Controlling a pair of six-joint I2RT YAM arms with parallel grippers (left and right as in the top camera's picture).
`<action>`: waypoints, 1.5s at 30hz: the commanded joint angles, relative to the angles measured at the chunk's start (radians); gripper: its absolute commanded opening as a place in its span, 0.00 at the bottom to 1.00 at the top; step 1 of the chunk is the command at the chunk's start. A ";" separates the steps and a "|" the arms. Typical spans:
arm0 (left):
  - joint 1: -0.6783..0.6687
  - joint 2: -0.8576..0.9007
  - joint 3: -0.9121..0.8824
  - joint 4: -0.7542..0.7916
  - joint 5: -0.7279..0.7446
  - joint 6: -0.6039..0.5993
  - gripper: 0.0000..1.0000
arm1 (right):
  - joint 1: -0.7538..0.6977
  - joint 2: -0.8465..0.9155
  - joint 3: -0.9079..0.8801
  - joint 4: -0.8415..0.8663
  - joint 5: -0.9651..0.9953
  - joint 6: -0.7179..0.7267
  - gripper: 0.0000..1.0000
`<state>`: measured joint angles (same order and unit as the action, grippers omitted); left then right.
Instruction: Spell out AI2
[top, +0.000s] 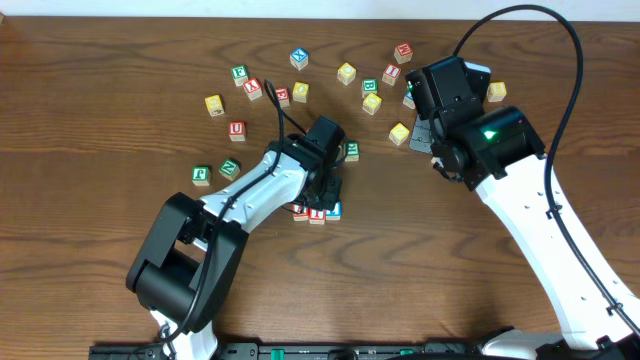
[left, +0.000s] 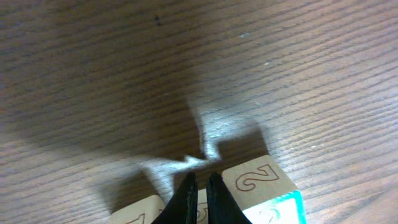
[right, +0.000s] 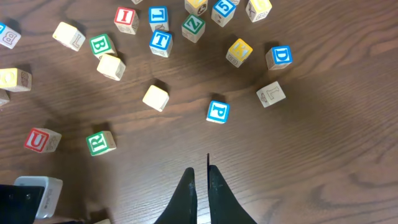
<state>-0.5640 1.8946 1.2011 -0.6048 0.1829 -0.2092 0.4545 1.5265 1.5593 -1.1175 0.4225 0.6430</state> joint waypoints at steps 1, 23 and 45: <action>0.005 0.001 -0.006 -0.002 -0.019 0.008 0.07 | -0.004 -0.016 0.017 0.000 0.012 0.014 0.03; 0.017 0.000 0.021 0.033 -0.091 0.010 0.08 | -0.004 -0.016 0.017 0.000 0.011 0.014 0.02; 0.038 -0.299 0.113 -0.382 -0.090 0.009 0.07 | -0.004 0.023 0.015 0.000 0.013 -0.013 0.01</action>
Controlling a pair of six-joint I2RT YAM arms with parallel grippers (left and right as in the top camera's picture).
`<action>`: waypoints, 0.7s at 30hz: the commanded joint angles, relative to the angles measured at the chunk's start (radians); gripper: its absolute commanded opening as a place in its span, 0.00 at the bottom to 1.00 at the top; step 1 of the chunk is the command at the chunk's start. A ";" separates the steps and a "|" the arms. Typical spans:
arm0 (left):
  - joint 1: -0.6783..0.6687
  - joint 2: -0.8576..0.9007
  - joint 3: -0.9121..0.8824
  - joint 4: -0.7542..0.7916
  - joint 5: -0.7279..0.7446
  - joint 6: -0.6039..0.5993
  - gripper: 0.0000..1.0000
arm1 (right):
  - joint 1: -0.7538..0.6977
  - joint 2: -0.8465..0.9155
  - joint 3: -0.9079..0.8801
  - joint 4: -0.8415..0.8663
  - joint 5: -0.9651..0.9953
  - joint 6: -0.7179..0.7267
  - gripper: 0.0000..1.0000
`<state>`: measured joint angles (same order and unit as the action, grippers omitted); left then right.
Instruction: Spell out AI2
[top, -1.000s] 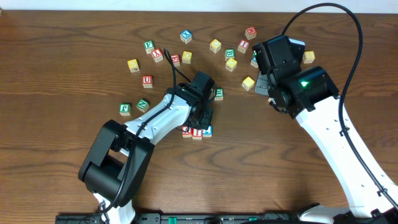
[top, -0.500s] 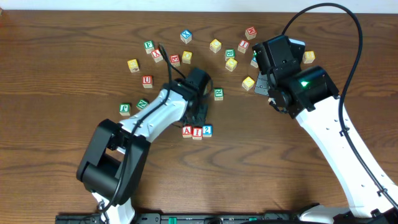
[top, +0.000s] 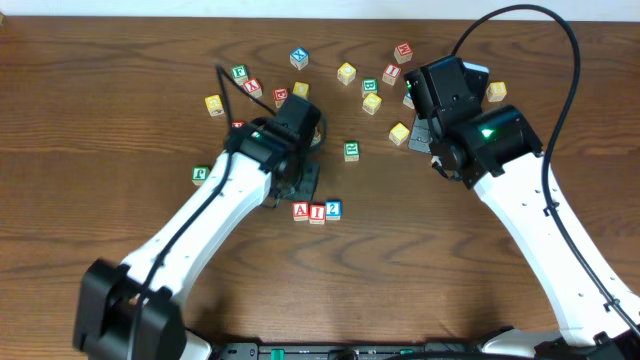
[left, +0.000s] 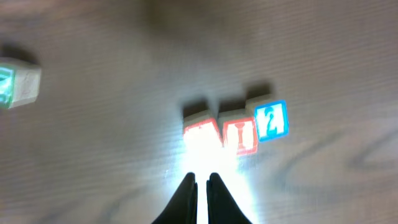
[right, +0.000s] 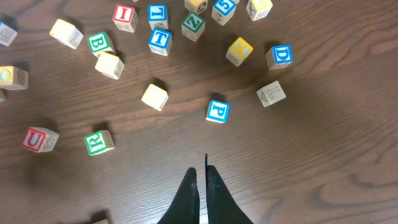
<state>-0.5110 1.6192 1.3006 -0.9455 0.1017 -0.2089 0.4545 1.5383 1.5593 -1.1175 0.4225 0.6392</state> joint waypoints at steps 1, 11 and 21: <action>-0.022 -0.026 0.010 -0.060 -0.008 0.008 0.08 | -0.004 0.013 0.015 0.000 0.013 -0.009 0.01; -0.105 -0.026 -0.123 -0.008 0.045 -0.051 0.07 | -0.016 0.015 0.015 -0.010 0.050 -0.009 0.03; -0.114 -0.026 -0.259 0.152 0.115 -0.082 0.08 | -0.090 0.015 0.015 -0.050 -0.025 -0.013 0.02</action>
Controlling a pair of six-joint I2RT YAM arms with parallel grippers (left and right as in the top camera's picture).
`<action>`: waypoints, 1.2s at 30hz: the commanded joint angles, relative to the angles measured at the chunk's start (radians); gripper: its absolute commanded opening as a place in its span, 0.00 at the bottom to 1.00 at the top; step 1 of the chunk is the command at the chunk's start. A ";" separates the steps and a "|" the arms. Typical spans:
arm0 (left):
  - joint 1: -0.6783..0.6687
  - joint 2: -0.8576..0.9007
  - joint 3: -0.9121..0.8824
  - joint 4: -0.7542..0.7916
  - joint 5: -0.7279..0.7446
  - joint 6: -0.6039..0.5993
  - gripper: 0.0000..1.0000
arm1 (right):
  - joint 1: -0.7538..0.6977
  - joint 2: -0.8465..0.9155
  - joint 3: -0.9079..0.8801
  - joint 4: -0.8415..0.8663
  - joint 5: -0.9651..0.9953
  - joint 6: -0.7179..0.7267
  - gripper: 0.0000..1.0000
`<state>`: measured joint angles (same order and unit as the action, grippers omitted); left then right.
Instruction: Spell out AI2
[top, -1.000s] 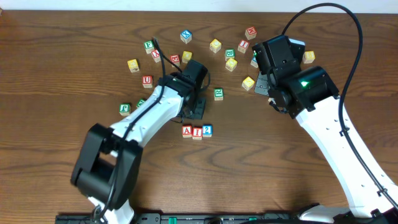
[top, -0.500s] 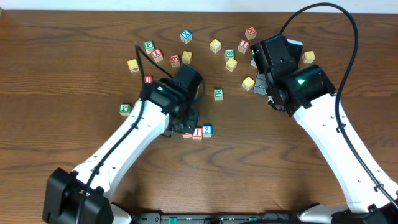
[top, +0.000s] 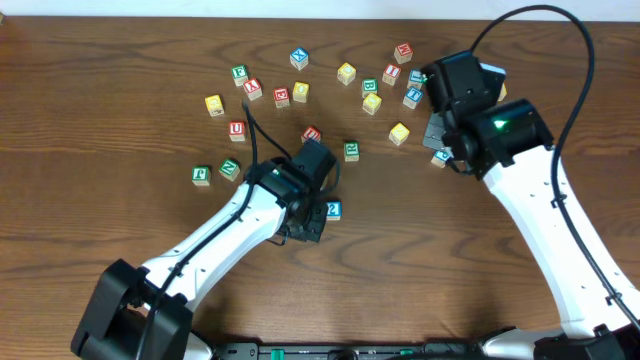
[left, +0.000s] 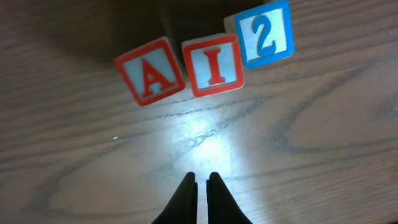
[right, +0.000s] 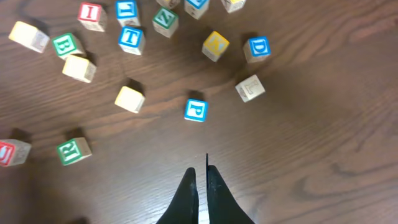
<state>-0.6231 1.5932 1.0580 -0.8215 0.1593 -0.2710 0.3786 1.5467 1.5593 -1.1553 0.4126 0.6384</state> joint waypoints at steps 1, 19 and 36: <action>-0.002 0.000 -0.017 0.039 0.069 -0.020 0.07 | -0.018 0.006 0.015 -0.014 -0.015 -0.017 0.02; -0.002 0.004 -0.133 0.201 0.066 -0.053 0.08 | -0.035 0.006 0.015 0.008 -0.006 -0.019 0.02; -0.007 0.013 -0.164 0.223 0.065 -0.076 0.07 | -0.055 0.006 0.015 0.021 0.008 -0.019 0.01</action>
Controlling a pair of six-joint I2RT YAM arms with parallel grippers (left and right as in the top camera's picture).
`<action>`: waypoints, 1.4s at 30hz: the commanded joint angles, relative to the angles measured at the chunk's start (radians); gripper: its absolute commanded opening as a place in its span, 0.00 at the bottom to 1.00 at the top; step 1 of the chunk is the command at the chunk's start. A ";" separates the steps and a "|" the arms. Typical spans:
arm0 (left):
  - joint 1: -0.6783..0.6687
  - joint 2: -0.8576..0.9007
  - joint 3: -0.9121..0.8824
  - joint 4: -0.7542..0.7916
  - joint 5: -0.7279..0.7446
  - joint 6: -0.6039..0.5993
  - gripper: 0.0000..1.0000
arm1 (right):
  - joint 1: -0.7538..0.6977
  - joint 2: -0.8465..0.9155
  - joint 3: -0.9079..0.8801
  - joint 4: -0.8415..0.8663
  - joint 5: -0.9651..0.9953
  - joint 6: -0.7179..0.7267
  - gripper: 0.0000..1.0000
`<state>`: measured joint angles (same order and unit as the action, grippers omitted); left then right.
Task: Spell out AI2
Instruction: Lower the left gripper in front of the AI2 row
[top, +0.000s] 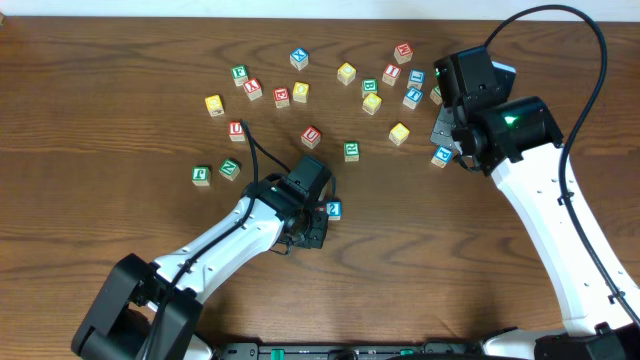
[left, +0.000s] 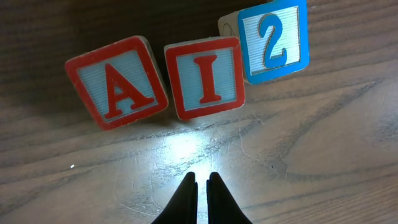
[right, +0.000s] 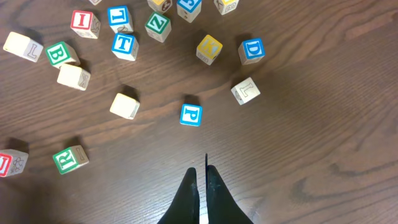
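Note:
Three blocks stand in a row on the wood in the left wrist view: a red A block (left: 116, 81), a red I block (left: 205, 77) touching it, and a blue 2 block (left: 273, 40) set a little farther back. My left gripper (left: 201, 178) is shut and empty, just in front of the I. From overhead, the left wrist covers the A and I; only the 2 block (top: 333, 209) shows. My right gripper (right: 199, 171) is shut and empty, high over the loose blocks at the right.
Many loose letter blocks lie scattered across the far half of the table, among them a blue P (right: 191, 115), a green R (right: 69, 158), a yellow block (top: 399, 133) and a green block (top: 351, 150). The dark wooden table (top: 90, 200) runs to the edges.
My left gripper has come lower and closer to the A, I, 2 row, which looks larger now. The right arm has drawn slightly back and to the right. The blocks have not moved.
At first my left gripper was shut, right down beside the 2 block in the row. Then it was up and off to the left, with A, I, 2 standing free. Then it hung shut over the row, and now sits lower in front of it.

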<state>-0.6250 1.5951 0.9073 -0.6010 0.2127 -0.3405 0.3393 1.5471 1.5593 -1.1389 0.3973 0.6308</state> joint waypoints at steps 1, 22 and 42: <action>-0.005 0.014 -0.014 0.006 0.011 -0.006 0.07 | -0.016 0.006 0.015 0.006 0.023 -0.011 0.01; -0.005 0.055 -0.013 0.090 -0.018 -0.013 0.07 | -0.020 0.006 0.015 0.030 0.023 -0.019 0.01; -0.005 0.055 -0.013 0.140 -0.022 -0.013 0.07 | -0.020 0.006 0.015 0.033 0.023 -0.027 0.01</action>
<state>-0.6250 1.6348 0.9070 -0.4644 0.2039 -0.3439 0.3283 1.5475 1.5593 -1.1065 0.4000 0.6163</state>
